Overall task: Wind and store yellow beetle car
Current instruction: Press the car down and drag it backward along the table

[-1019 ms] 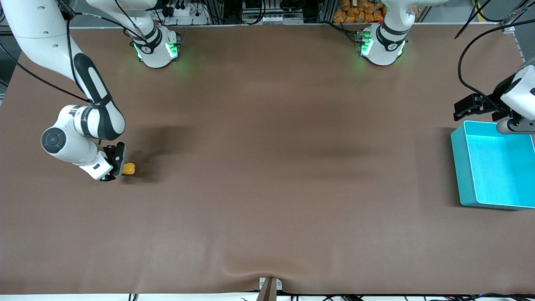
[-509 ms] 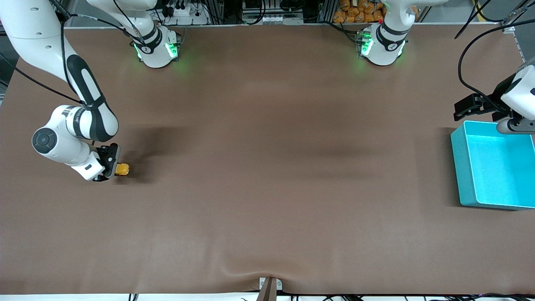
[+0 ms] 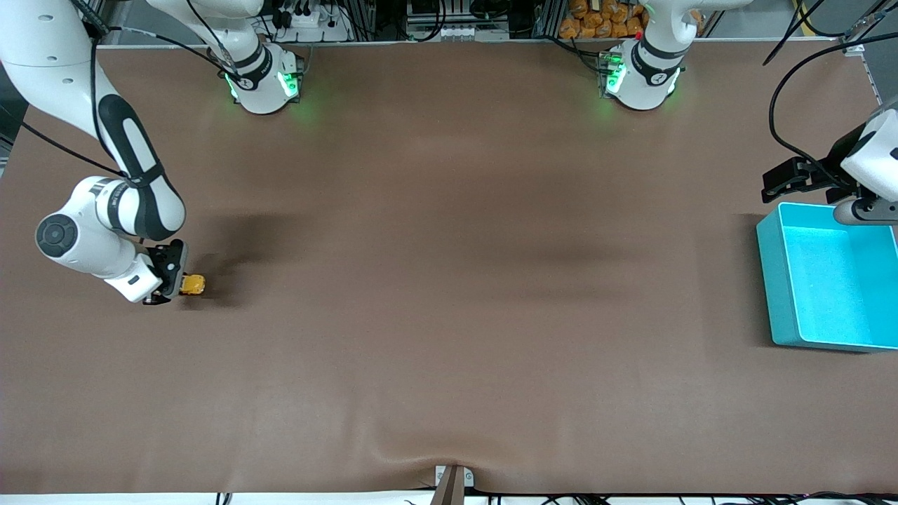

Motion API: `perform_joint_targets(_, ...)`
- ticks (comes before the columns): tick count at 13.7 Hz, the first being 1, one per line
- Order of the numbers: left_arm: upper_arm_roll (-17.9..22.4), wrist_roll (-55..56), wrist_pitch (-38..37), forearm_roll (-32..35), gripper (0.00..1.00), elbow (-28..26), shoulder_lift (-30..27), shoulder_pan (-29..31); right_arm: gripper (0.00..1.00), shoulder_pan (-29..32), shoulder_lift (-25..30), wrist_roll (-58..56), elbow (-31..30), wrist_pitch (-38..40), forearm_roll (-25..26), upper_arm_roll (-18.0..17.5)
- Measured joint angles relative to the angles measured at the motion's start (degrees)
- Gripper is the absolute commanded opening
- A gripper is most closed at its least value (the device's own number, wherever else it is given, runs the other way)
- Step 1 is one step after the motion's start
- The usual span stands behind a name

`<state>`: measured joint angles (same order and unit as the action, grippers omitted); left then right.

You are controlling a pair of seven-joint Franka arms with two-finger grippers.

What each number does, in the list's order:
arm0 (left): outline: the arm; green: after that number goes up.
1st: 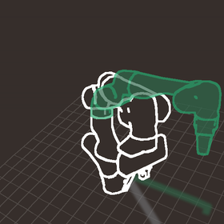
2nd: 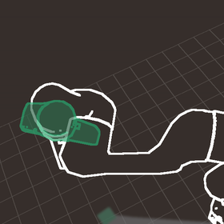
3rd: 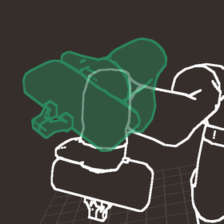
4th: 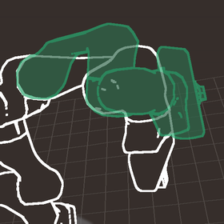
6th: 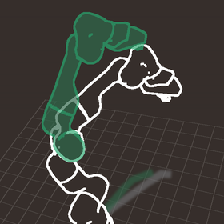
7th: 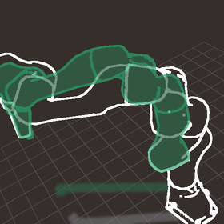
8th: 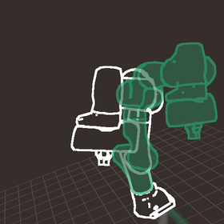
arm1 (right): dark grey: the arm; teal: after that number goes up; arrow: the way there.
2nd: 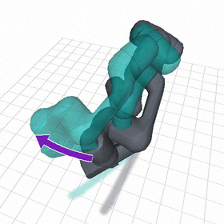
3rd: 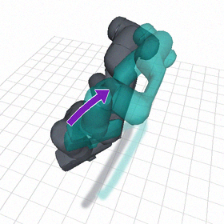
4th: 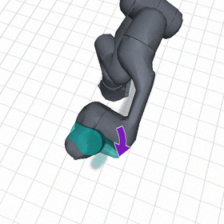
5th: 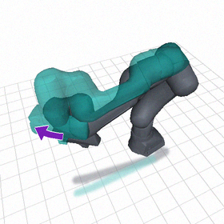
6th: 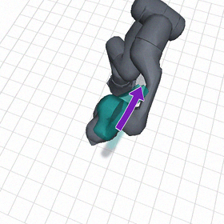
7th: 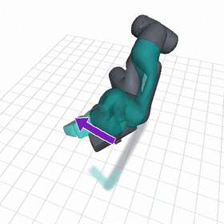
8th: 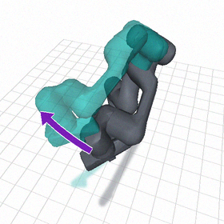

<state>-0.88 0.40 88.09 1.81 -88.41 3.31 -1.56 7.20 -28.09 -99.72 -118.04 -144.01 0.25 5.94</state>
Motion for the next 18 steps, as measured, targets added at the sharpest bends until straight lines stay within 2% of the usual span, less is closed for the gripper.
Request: perform_joint_targets(18,0.0,0.0,0.0,0.0,1.0,0.0,0.0,0.0,0.26,7.6,-2.5,-7.2,4.2,0.9,0.0,0.1)
